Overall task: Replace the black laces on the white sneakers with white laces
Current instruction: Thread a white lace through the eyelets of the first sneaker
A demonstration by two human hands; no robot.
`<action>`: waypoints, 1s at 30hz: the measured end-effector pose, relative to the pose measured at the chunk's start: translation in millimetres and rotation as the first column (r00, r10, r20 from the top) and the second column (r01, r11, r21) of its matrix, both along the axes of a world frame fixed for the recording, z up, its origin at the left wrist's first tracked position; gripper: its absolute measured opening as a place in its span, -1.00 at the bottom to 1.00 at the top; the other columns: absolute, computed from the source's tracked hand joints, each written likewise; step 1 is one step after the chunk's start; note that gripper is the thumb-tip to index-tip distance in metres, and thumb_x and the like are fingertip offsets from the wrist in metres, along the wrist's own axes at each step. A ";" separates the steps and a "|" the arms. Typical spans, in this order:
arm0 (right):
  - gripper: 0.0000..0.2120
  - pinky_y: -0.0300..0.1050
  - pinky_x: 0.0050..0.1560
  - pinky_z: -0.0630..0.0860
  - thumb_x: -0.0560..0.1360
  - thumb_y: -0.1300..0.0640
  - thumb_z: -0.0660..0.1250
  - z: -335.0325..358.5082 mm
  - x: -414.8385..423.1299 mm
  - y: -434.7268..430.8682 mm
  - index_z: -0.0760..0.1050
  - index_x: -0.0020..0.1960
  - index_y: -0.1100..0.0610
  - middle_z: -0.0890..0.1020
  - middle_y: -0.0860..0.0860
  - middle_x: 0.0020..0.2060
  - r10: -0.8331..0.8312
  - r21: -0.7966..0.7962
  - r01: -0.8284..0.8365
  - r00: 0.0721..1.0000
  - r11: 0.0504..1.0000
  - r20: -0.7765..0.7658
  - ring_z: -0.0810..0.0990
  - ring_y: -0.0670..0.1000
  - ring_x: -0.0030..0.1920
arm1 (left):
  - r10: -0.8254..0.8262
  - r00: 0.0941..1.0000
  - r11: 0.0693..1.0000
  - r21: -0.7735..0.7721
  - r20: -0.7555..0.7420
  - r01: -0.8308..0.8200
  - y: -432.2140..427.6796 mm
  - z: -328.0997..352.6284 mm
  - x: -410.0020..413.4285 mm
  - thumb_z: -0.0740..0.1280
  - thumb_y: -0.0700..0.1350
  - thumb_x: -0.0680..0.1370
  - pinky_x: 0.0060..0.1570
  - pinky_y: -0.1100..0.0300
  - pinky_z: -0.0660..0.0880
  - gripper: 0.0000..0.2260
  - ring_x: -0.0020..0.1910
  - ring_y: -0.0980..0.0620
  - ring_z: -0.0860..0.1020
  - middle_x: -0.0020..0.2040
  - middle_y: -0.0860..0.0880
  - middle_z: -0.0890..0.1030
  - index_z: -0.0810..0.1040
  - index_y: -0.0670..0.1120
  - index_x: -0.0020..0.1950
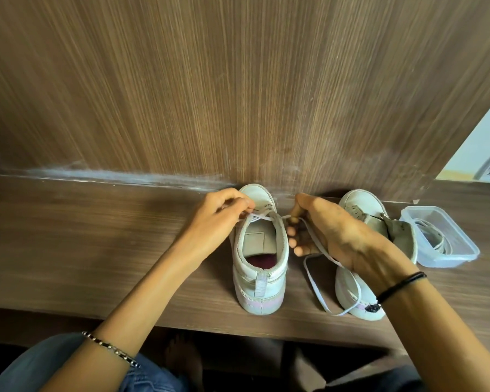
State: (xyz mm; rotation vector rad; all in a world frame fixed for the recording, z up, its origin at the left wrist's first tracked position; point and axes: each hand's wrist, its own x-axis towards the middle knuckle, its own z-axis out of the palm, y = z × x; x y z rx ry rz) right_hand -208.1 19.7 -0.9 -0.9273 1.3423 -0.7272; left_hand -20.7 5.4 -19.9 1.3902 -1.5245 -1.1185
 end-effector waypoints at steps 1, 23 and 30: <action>-0.76 -0.13 -0.38 0.54 0.58 0.18 0.12 0.0 -1.1 1.2 0.41 -0.24 0.19 0.54 0.10 -0.39 0.011 -0.026 -0.012 1.000 1.000 -0.025 0.51 0.04 -0.41 | 0.000 1.000 1.000 0.012 0.007 0.000 -1.4 0.3 3.2 0.34 -0.17 0.60 0.11 0.26 0.49 -0.84 0.00 0.13 0.67 -0.10 0.04 0.73 0.71 -0.07 -0.08; -0.73 -0.30 -0.44 0.25 0.62 0.07 0.38 -4.3 -12.5 8.0 0.56 -0.16 0.23 0.47 0.13 -0.25 0.121 -0.236 -0.165 0.974 0.958 -0.189 0.34 -0.10 -0.39 | -0.104 0.980 0.991 0.098 0.171 0.088 2.8 7.4 15.9 0.30 0.00 0.66 -0.45 0.40 0.36 -0.82 -0.45 0.25 0.47 -0.28 0.07 0.59 0.64 -0.05 0.01; -0.73 -0.30 -0.54 0.19 0.52 -0.03 0.50 -1.2 -11.1 7.8 0.61 -0.17 0.18 0.46 -0.02 -0.40 0.046 -0.181 -0.084 0.978 0.980 -0.205 0.31 -0.14 -0.48 | -0.158 0.978 0.959 0.256 0.133 0.121 1.7 11.1 27.7 0.34 0.02 0.65 -0.45 0.29 0.17 -0.70 -0.49 0.17 0.24 -0.37 0.06 0.42 0.57 -0.03 -0.27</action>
